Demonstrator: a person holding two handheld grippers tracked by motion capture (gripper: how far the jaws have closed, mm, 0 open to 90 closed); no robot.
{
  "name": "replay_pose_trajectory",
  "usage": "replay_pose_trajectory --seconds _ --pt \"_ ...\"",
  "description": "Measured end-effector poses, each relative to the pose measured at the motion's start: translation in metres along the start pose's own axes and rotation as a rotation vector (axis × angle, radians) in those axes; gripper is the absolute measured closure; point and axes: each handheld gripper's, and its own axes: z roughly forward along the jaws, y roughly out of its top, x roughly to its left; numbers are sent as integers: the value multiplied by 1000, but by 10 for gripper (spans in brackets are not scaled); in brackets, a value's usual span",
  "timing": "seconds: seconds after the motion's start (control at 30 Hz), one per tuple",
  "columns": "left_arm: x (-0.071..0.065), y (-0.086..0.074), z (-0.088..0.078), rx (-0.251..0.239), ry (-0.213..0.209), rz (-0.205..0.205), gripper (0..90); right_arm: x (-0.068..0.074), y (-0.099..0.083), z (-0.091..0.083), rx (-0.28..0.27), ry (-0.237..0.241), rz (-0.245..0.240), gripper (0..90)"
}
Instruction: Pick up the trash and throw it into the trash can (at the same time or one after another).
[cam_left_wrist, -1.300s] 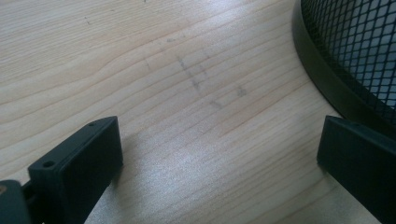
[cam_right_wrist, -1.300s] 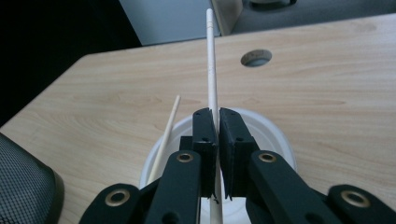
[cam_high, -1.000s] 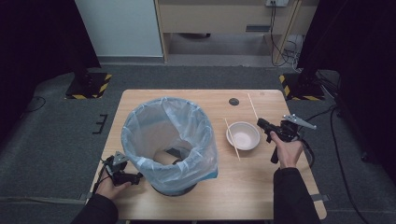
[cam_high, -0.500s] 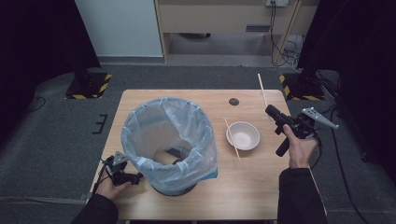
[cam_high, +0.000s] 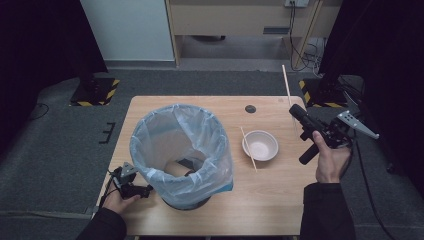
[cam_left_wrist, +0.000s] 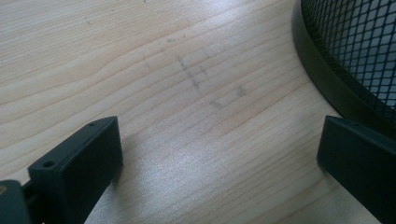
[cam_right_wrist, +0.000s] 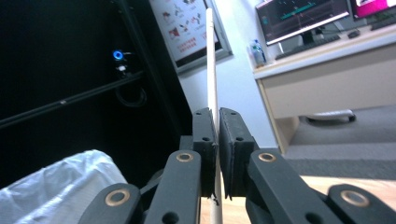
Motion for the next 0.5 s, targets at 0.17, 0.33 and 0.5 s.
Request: replay_pose_trajectory --seconds 0.17,0.33,0.5 --pt "0 0 0 0 0 0 0 9 6 -1 -14 31 -12 860" --pt "0 0 0 0 0 0 0 23 12 -1 -26 84 -32 860" --pt "0 0 0 0 0 0 0 34 16 0 -29 122 -51 860"
